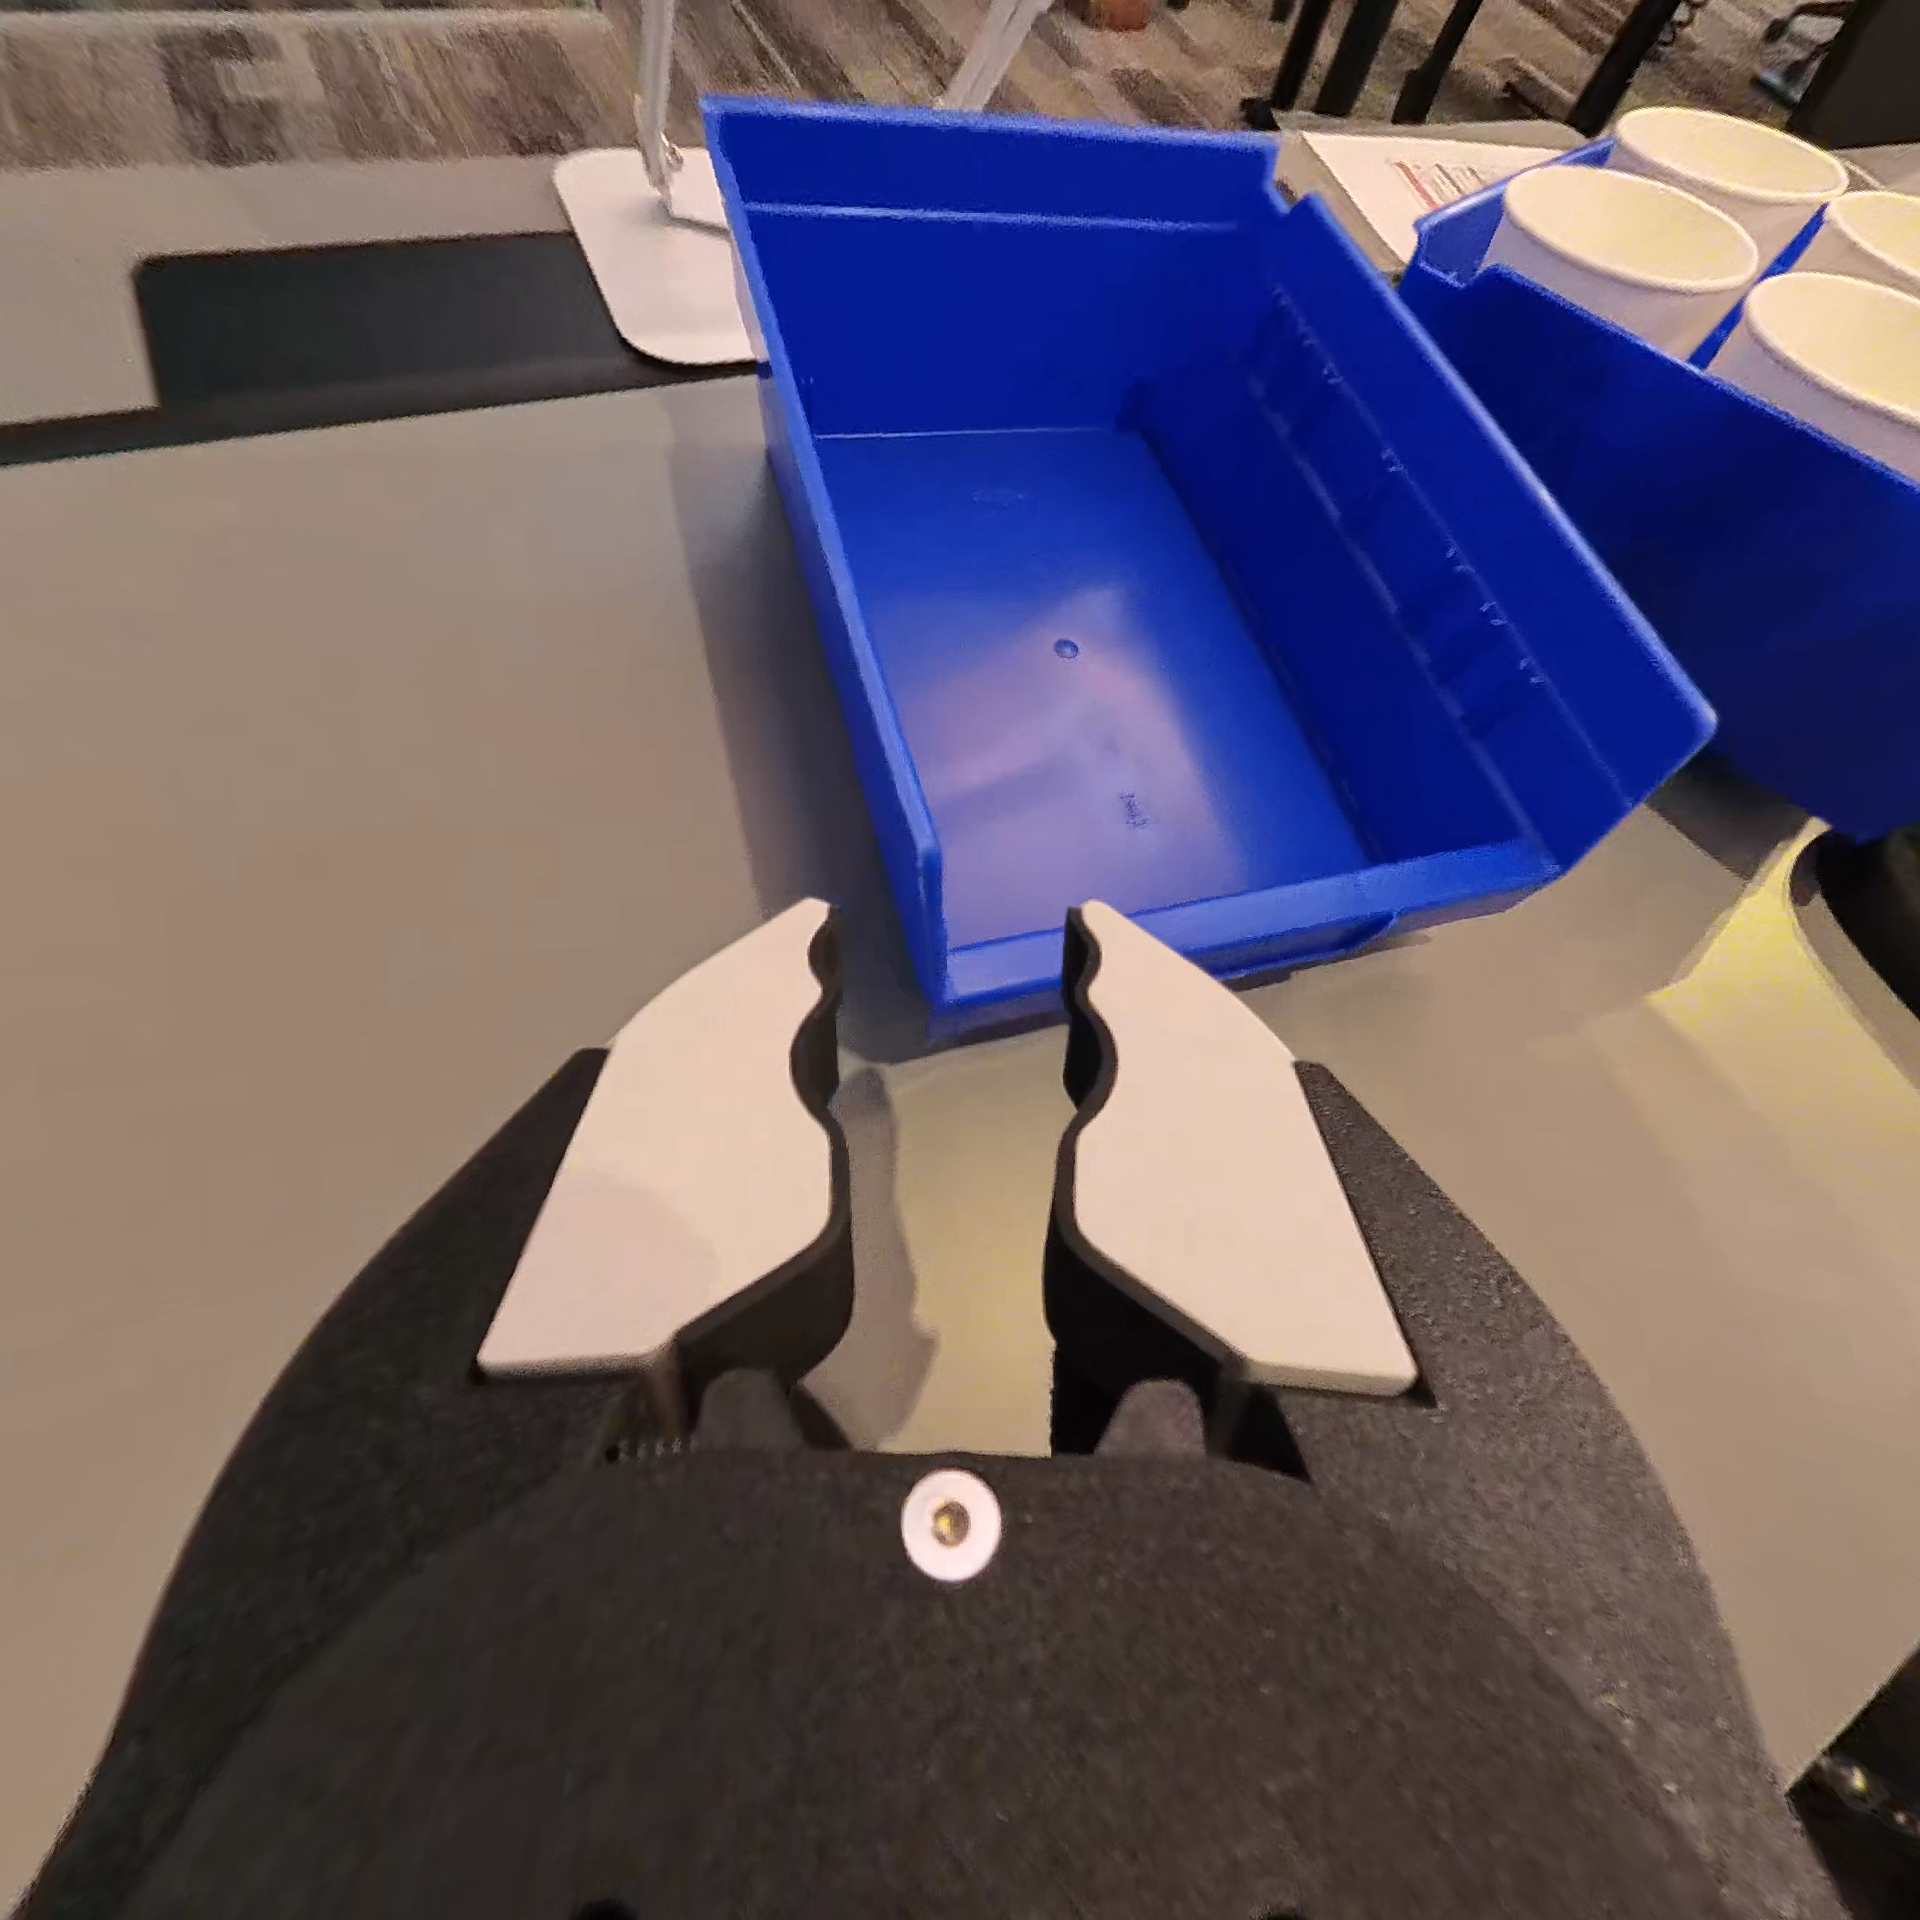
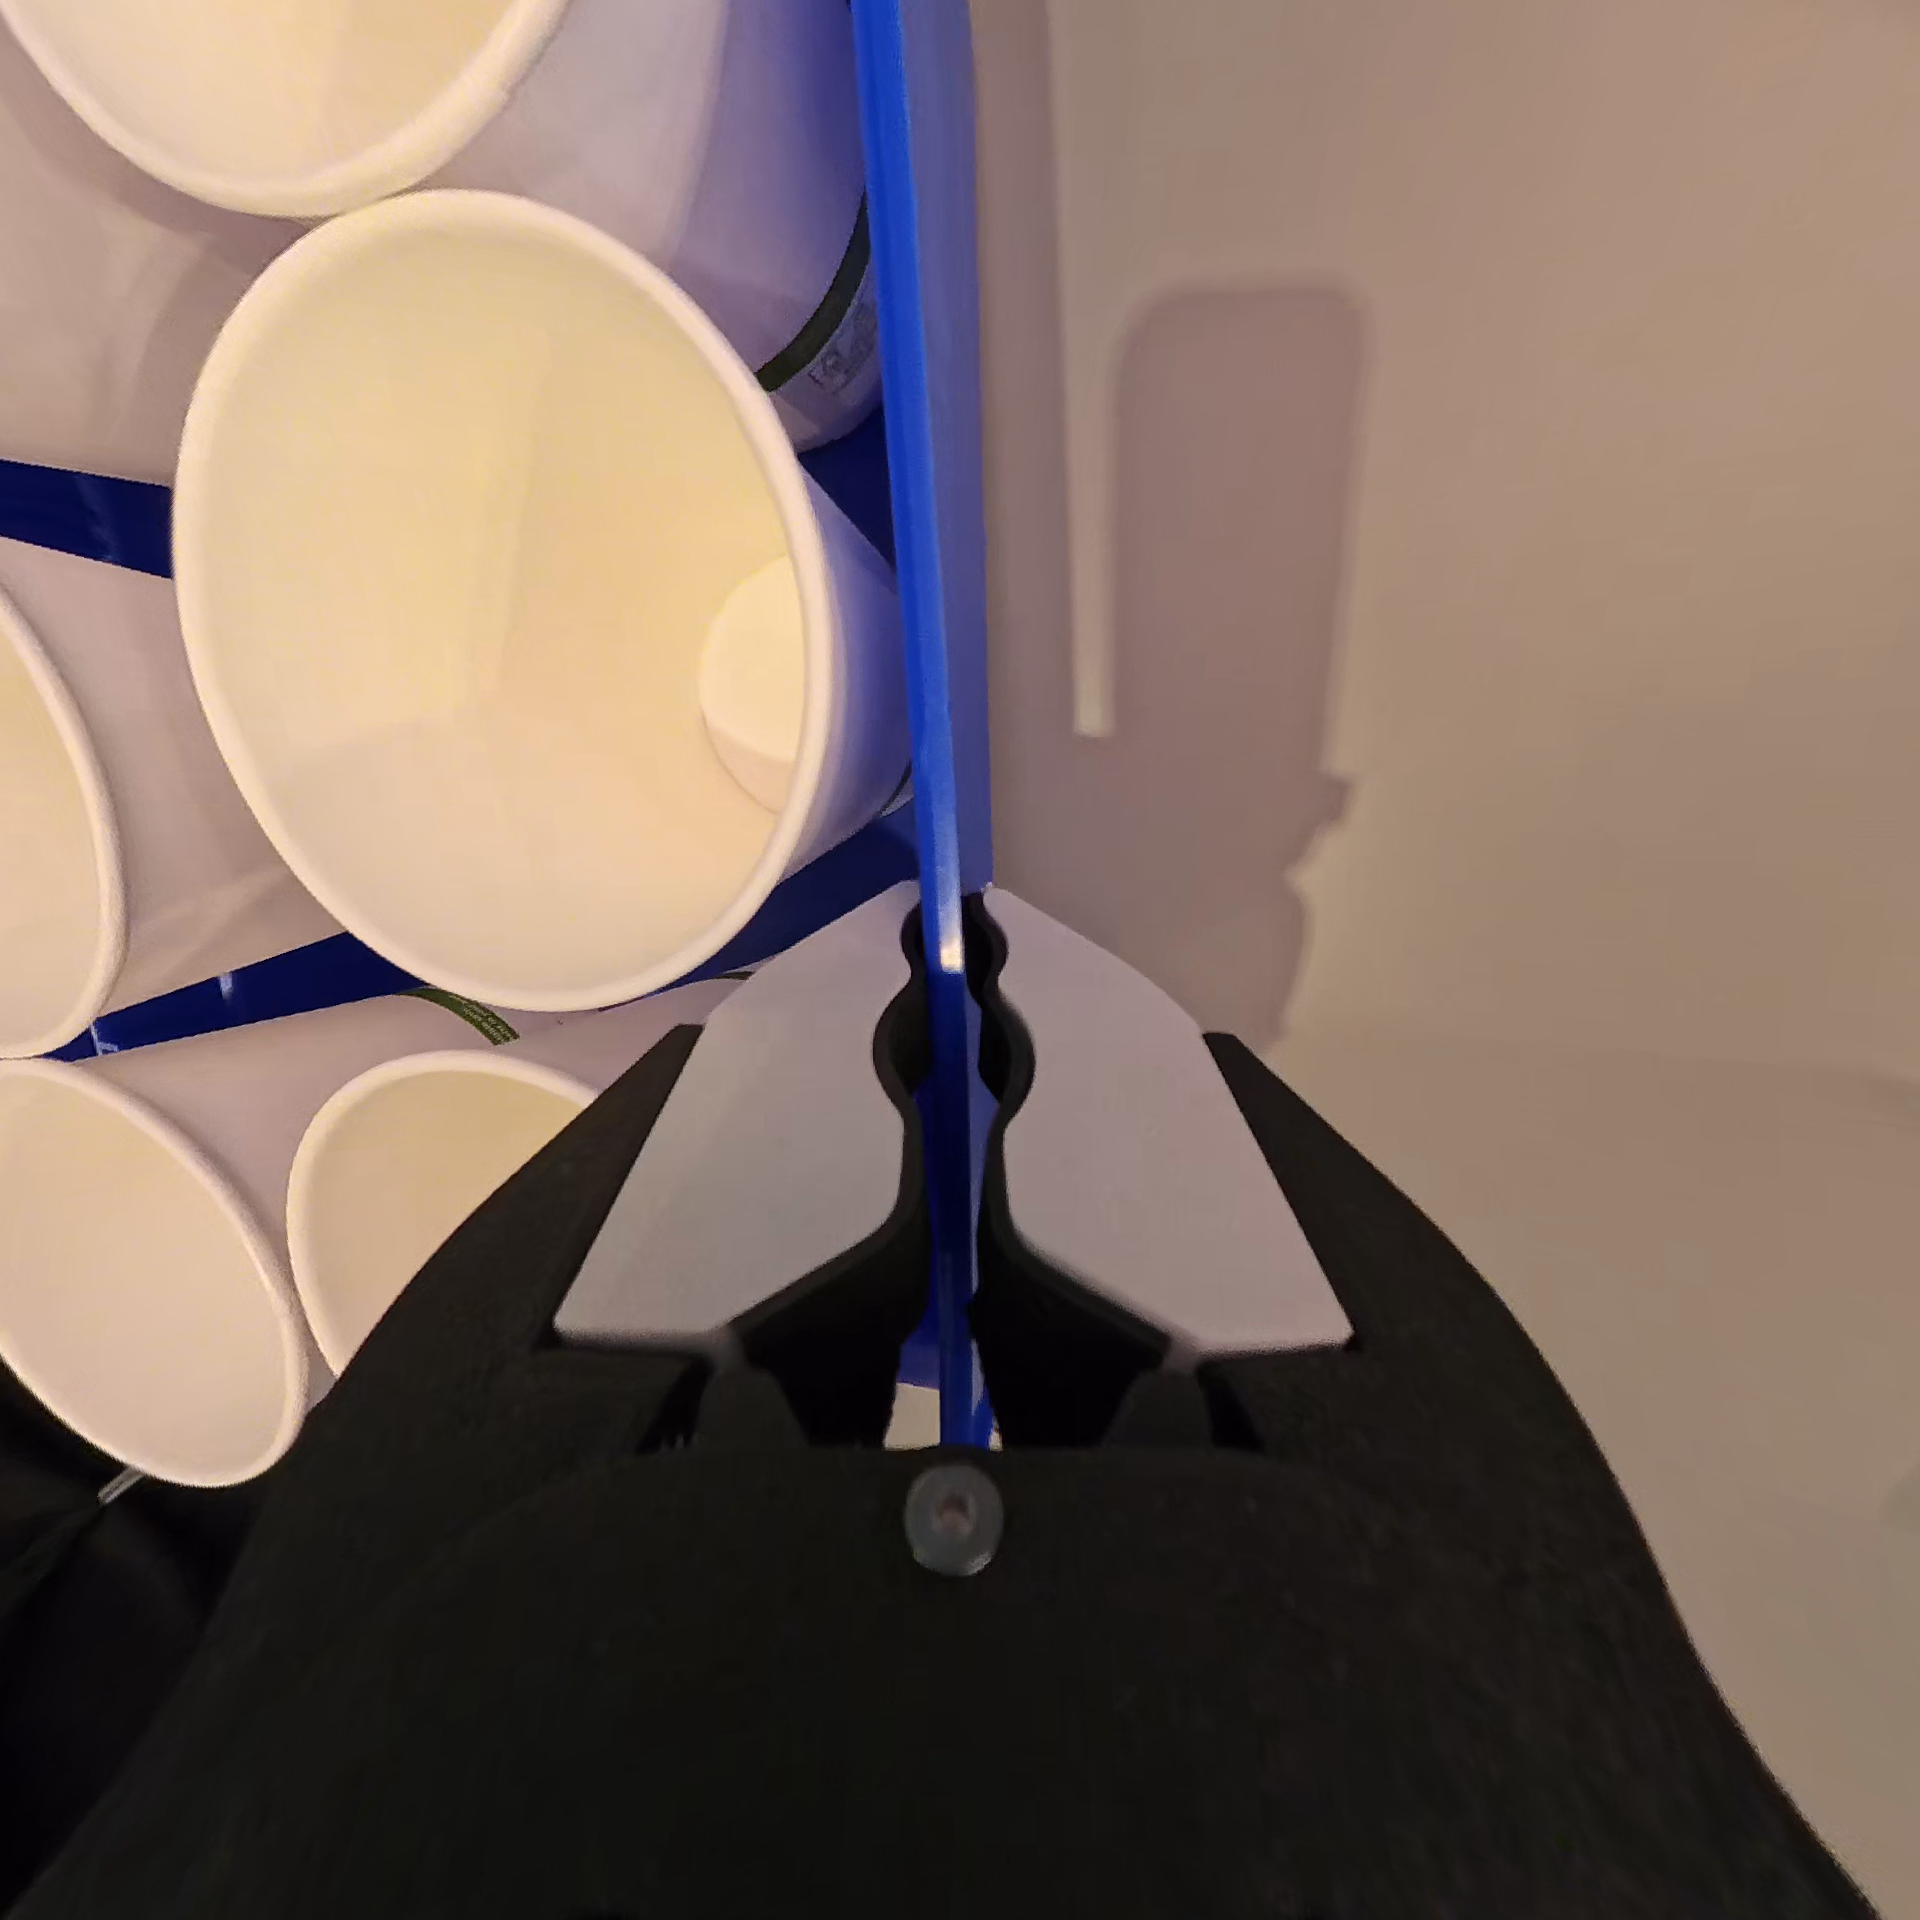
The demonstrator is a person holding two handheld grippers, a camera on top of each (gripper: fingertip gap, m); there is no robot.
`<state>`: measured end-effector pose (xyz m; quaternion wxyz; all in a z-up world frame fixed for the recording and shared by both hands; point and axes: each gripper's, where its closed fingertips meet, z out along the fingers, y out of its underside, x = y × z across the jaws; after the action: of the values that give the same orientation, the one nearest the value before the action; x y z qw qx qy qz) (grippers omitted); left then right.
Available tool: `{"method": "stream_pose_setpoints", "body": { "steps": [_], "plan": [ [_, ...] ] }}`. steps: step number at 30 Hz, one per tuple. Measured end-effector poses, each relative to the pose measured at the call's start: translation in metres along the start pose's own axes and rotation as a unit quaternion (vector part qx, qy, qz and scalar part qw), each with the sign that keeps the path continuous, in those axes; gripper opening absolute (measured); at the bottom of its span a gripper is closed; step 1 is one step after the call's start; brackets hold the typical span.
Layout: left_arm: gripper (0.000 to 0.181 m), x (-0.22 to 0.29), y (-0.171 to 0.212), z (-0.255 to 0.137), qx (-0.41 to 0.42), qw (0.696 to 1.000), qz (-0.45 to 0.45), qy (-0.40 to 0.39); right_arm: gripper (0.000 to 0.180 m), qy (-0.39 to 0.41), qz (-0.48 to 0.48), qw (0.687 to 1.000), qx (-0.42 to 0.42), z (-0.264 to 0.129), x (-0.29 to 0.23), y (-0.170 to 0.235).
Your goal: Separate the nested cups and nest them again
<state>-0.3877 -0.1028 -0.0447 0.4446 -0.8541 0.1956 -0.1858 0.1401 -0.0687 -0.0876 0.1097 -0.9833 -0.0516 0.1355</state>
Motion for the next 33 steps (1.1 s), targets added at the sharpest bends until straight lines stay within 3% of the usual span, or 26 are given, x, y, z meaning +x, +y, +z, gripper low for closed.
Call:
{"method": "stream_pose_setpoints", "body": {
  "steps": [10, 18, 25, 33],
  "plan": [
    [0.039, -0.020, 0.021, -0.057, 0.024, 0.999, -0.003, -0.032, 0.004, 0.020, -0.010, 1.000, -0.016, -0.046, -0.013, 0.004],
    [0.039, -0.041, 0.041, -0.088, 0.046, 0.998, -0.029, -0.045, 0.005, 0.026, -0.032, 0.999, -0.006, -0.107, -0.066, -0.019],
    [0.039, -0.071, 0.047, -0.122, 0.063, 0.994, -0.041, -0.074, 0.005, 0.001, -0.096, 0.995, 0.014, -0.127, -0.176, -0.067],
    [0.040, -0.114, 0.069, -0.168, 0.067, 0.987, -0.053, -0.139, 0.005, -0.072, -0.199, 0.977, 0.004, -0.062, -0.354, -0.125]
  ]
}}
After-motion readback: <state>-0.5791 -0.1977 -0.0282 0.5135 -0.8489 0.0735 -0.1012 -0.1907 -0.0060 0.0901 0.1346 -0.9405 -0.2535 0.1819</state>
